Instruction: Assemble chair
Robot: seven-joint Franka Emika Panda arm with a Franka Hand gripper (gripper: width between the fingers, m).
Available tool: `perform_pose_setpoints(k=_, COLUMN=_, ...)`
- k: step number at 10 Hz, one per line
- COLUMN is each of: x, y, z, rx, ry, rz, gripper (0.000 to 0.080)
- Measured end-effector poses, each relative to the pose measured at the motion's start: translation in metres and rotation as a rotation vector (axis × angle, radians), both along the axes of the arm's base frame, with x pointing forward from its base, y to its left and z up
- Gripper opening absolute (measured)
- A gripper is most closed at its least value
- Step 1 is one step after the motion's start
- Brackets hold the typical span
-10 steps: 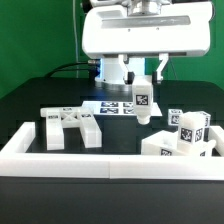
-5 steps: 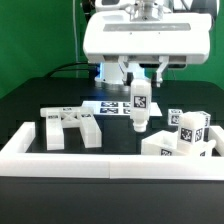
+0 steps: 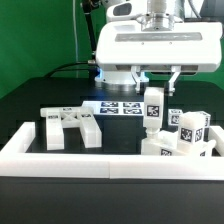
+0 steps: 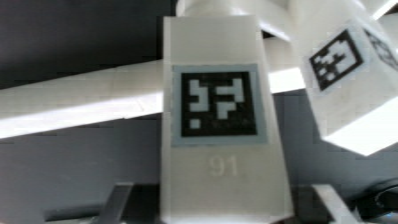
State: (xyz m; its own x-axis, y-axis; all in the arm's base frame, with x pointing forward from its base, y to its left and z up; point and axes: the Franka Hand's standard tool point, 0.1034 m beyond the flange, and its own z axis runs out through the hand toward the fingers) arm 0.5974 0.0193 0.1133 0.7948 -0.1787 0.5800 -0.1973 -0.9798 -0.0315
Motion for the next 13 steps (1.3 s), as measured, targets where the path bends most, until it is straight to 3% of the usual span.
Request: perform_pose_setpoints(k=13, x=-0.007, y=0.004, z=-0.018, rx=-0.015, ry=0.023, rz=0.015, gripper=0.029)
